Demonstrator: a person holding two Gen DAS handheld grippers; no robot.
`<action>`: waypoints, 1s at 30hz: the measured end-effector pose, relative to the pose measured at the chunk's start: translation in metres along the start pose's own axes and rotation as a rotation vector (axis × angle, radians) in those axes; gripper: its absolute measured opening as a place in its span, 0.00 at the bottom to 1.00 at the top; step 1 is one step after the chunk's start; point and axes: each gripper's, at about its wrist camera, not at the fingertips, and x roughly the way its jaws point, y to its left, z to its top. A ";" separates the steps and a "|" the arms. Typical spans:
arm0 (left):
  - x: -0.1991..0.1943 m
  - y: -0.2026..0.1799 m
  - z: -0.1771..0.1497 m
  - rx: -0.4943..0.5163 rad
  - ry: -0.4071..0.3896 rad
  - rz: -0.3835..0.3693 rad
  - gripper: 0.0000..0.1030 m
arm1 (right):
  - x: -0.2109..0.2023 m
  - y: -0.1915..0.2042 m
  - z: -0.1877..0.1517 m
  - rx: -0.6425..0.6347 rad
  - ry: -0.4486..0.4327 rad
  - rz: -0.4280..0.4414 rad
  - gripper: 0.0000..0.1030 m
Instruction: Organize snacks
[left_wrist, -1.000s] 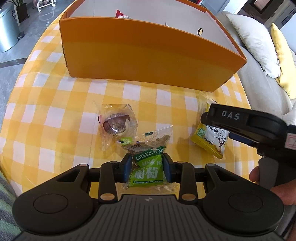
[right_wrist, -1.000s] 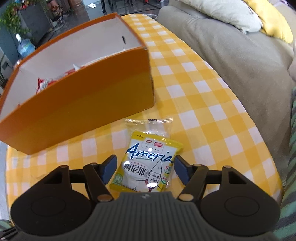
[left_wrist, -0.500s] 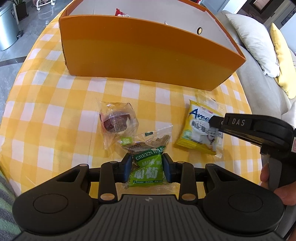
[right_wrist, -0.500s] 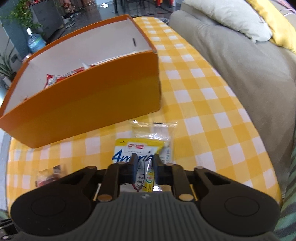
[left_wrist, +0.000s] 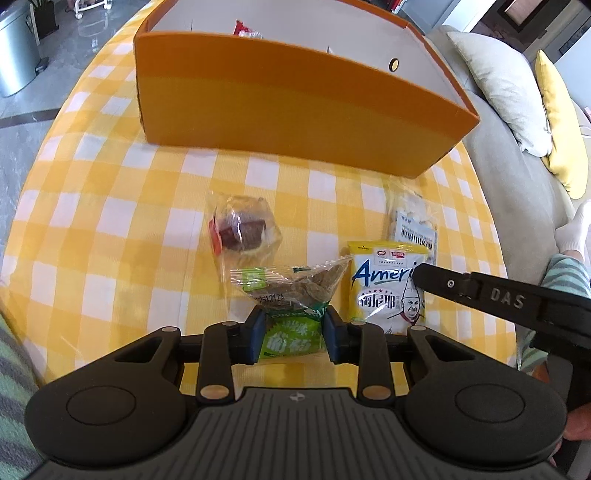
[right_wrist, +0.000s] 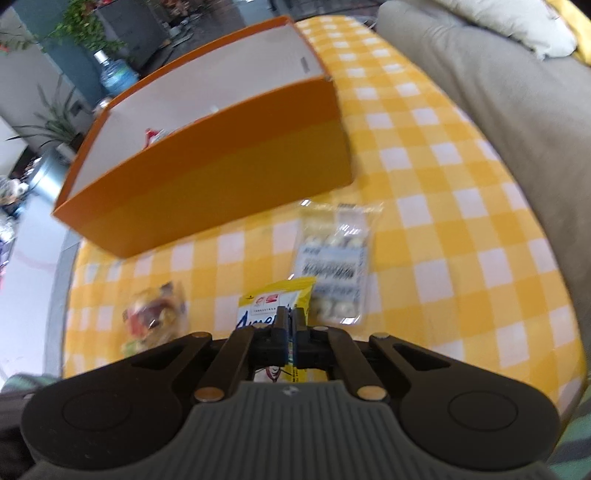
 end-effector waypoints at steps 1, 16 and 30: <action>0.000 0.001 -0.001 -0.003 0.005 -0.004 0.35 | -0.001 -0.001 -0.002 0.003 0.007 0.014 0.00; 0.011 0.001 -0.013 0.004 0.043 -0.024 0.33 | 0.002 -0.009 -0.015 0.080 0.101 0.202 0.05; 0.011 0.004 -0.014 -0.011 0.044 -0.031 0.33 | 0.005 -0.019 -0.018 0.189 0.138 0.246 0.15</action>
